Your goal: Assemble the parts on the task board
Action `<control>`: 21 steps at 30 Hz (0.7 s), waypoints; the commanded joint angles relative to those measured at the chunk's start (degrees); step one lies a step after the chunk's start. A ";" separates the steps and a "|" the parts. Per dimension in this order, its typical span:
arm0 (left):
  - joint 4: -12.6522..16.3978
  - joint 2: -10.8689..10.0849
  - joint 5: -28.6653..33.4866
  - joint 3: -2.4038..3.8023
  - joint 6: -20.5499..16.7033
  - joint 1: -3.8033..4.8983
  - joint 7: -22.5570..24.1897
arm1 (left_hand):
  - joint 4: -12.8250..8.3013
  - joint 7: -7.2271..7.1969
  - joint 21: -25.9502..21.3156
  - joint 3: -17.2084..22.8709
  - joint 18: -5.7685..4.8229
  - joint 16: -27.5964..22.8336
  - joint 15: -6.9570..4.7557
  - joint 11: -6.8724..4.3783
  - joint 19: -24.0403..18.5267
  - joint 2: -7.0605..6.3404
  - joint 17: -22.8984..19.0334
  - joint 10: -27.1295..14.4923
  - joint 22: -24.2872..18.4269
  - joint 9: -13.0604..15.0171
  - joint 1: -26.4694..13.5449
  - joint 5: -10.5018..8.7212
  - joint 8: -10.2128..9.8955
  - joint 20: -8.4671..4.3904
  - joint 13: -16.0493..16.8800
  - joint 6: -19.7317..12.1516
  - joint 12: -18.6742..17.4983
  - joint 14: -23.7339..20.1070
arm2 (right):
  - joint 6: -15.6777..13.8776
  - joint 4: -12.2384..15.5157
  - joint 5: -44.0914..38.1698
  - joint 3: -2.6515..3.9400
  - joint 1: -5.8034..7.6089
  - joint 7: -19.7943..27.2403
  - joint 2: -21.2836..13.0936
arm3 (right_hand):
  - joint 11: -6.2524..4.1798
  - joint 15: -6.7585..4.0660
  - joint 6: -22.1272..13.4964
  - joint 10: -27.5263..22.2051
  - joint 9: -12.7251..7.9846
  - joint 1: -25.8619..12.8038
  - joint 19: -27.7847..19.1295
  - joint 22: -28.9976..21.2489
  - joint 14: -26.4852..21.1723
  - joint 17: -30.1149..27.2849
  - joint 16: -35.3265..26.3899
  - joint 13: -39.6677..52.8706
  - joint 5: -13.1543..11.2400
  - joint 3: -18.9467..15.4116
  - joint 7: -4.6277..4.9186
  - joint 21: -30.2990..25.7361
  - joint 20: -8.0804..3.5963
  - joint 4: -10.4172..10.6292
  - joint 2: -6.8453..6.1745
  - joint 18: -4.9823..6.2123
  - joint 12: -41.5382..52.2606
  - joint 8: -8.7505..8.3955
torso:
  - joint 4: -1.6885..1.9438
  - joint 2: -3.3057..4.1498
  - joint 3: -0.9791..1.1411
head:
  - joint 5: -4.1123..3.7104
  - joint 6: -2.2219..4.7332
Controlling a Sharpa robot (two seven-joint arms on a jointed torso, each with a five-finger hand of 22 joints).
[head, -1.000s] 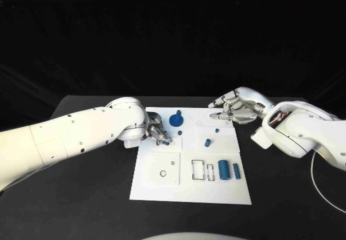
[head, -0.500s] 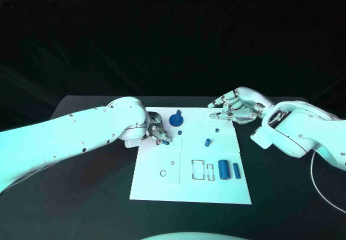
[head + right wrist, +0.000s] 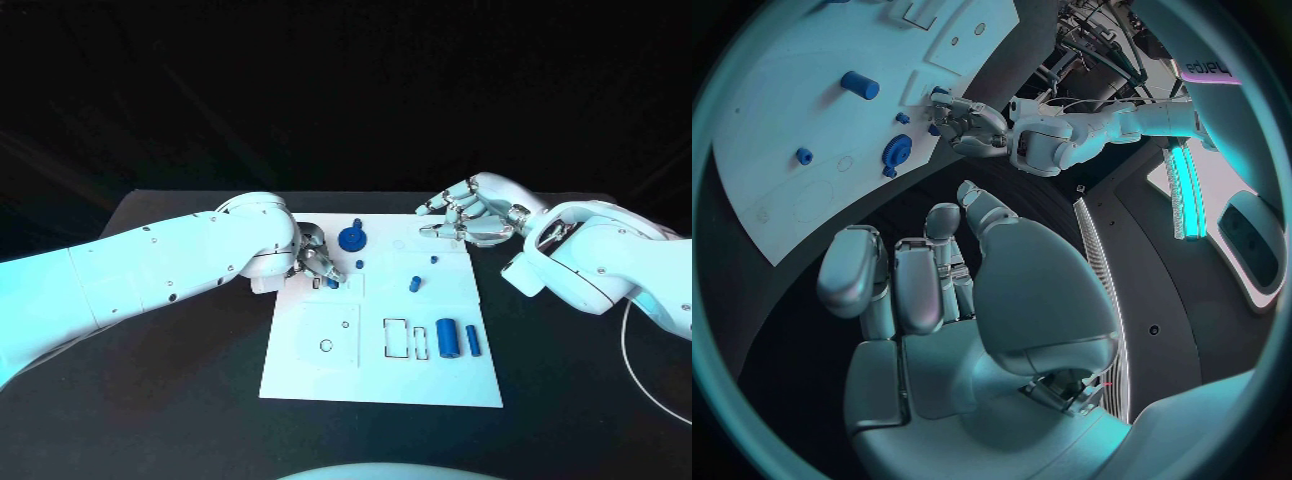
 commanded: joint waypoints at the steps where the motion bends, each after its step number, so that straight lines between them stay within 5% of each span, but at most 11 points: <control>1: 0.01 0.33 0.15 -0.27 2.08 -0.41 -0.26 | 0.20 -0.07 0.30 -1.05 -0.86 0.14 -0.38 -0.08 0.37 -0.30 15.06 0.65 2.81 0.02 -1.20 -0.11 0.08 -0.32 0.10 0.73 0.41 6.02 | 0.51 0.03 -0.21 0.01 -0.04 0.03 0.04 | -0.17 -0.09 0.38 -0.30 0.05 -0.64 -0.42 -0.05 2.03 -0.06 -0.28 -0.06 0.30 -0.34 0.04 -0.38 -0.10 0.06 0.10 0.46 -0.17 0.22 | -0.01 0.01 -0.03 | 0.03 0.00; 21: -0.08 0.16 0.00 -0.26 0.83 -0.41 -0.29 | 2.97 -0.43 0.57 -10.67 -1.00 0.14 -0.65 -0.38 0.75 -0.71 15.06 1.27 3.57 0.29 -5.37 -0.39 0.01 -0.62 0.08 2.15 0.39 6.02 | 0.56 -0.02 -0.13 0.01 -0.04 0.10 -0.03 | -0.15 -0.07 0.31 -0.99 0.04 -0.95 -0.95 -1.07 1.78 -1.08 -1.10 -1.06 0.43 -0.59 0.04 -0.88 -0.09 0.25 0.02 0.65 -1.24 0.23 | -0.03 0.02 -0.10 | -0.13 0.01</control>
